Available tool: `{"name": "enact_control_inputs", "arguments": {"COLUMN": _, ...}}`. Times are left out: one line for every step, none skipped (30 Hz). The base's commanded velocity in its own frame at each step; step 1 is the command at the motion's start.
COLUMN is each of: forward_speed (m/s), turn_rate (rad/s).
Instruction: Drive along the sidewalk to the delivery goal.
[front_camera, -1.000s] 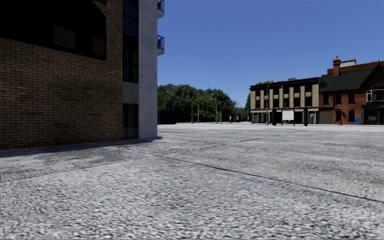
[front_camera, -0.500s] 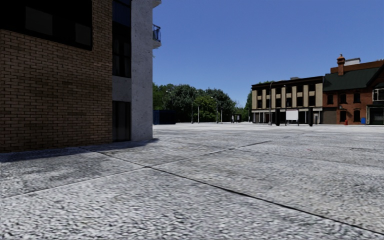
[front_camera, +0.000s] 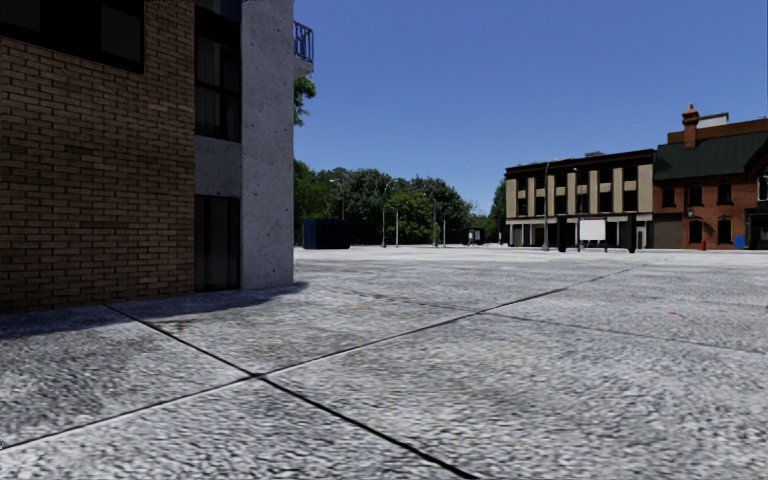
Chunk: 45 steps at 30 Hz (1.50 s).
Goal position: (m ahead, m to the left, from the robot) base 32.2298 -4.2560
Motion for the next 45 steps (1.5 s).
{"name": "enact_control_inputs", "arguments": {"forward_speed": 2.00, "turn_rate": 0.00}}
{"name": "enact_control_inputs", "arguments": {"forward_speed": 2.00, "turn_rate": 0.00}}
{"name": "enact_control_inputs", "arguments": {"forward_speed": 2.00, "turn_rate": 0.00}}
{"name": "enact_control_inputs", "arguments": {"forward_speed": 2.00, "turn_rate": 0.00}}
{"name": "enact_control_inputs", "arguments": {"forward_speed": 2.00, "turn_rate": 0.00}}
{"name": "enact_control_inputs", "arguments": {"forward_speed": 2.00, "turn_rate": 0.00}}
{"name": "enact_control_inputs", "arguments": {"forward_speed": 2.00, "turn_rate": 0.00}}
{"name": "enact_control_inputs", "arguments": {"forward_speed": 2.00, "turn_rate": 0.00}}
{"name": "enact_control_inputs", "arguments": {"forward_speed": 2.00, "turn_rate": 0.00}}
{"name": "enact_control_inputs", "arguments": {"forward_speed": 2.00, "turn_rate": 0.00}}
{"name": "enact_control_inputs", "arguments": {"forward_speed": 2.00, "turn_rate": 0.00}}
{"name": "enact_control_inputs", "arguments": {"forward_speed": 2.00, "turn_rate": 0.00}}
{"name": "enact_control_inputs", "arguments": {"forward_speed": 2.00, "turn_rate": 0.00}}
{"name": "enact_control_inputs", "arguments": {"forward_speed": 2.00, "turn_rate": 0.00}}
{"name": "enact_control_inputs", "arguments": {"forward_speed": 2.00, "turn_rate": 0.00}}
{"name": "enact_control_inputs", "arguments": {"forward_speed": 2.00, "turn_rate": 0.00}}
{"name": "enact_control_inputs", "arguments": {"forward_speed": 2.00, "turn_rate": 0.00}}
{"name": "enact_control_inputs", "arguments": {"forward_speed": 2.00, "turn_rate": 0.00}}
{"name": "enact_control_inputs", "arguments": {"forward_speed": 2.00, "turn_rate": 0.00}}
{"name": "enact_control_inputs", "arguments": {"forward_speed": 2.00, "turn_rate": 0.00}}
{"name": "enact_control_inputs", "arguments": {"forward_speed": 2.00, "turn_rate": 0.00}}
{"name": "enact_control_inputs", "arguments": {"forward_speed": 2.00, "turn_rate": 0.00}}
{"name": "enact_control_inputs", "arguments": {"forward_speed": 2.00, "turn_rate": 0.00}}
{"name": "enact_control_inputs", "arguments": {"forward_speed": 2.00, "turn_rate": 0.00}}
{"name": "enact_control_inputs", "arguments": {"forward_speed": 2.00, "turn_rate": 0.00}}
{"name": "enact_control_inputs", "arguments": {"forward_speed": 2.00, "turn_rate": 0.00}}
{"name": "enact_control_inputs", "arguments": {"forward_speed": 2.00, "turn_rate": 0.00}}
{"name": "enact_control_inputs", "arguments": {"forward_speed": 2.00, "turn_rate": 0.00}}
{"name": "enact_control_inputs", "arguments": {"forward_speed": 2.00, "turn_rate": 0.00}}
{"name": "enact_control_inputs", "arguments": {"forward_speed": 2.00, "turn_rate": 0.00}}
{"name": "enact_control_inputs", "arguments": {"forward_speed": 2.00, "turn_rate": 0.00}}
{"name": "enact_control_inputs", "arguments": {"forward_speed": 2.00, "turn_rate": 0.00}}
{"name": "enact_control_inputs", "arguments": {"forward_speed": 2.00, "turn_rate": 0.00}}
{"name": "enact_control_inputs", "arguments": {"forward_speed": 2.00, "turn_rate": 0.00}}
{"name": "enact_control_inputs", "arguments": {"forward_speed": 2.00, "turn_rate": 0.00}}
{"name": "enact_control_inputs", "arguments": {"forward_speed": 2.00, "turn_rate": 0.00}}
{"name": "enact_control_inputs", "arguments": {"forward_speed": 2.00, "turn_rate": 0.00}}
{"name": "enact_control_inputs", "arguments": {"forward_speed": 2.00, "turn_rate": 0.00}}
{"name": "enact_control_inputs", "arguments": {"forward_speed": 2.00, "turn_rate": 0.00}}
{"name": "enact_control_inputs", "arguments": {"forward_speed": 2.00, "turn_rate": 0.00}}
{"name": "enact_control_inputs", "arguments": {"forward_speed": 2.00, "turn_rate": 0.00}}
{"name": "enact_control_inputs", "arguments": {"forward_speed": 2.00, "turn_rate": 0.00}}
{"name": "enact_control_inputs", "arguments": {"forward_speed": 2.00, "turn_rate": 0.00}}
{"name": "enact_control_inputs", "arguments": {"forward_speed": 2.00, "turn_rate": 0.00}}
{"name": "enact_control_inputs", "arguments": {"forward_speed": 2.00, "turn_rate": 0.00}}
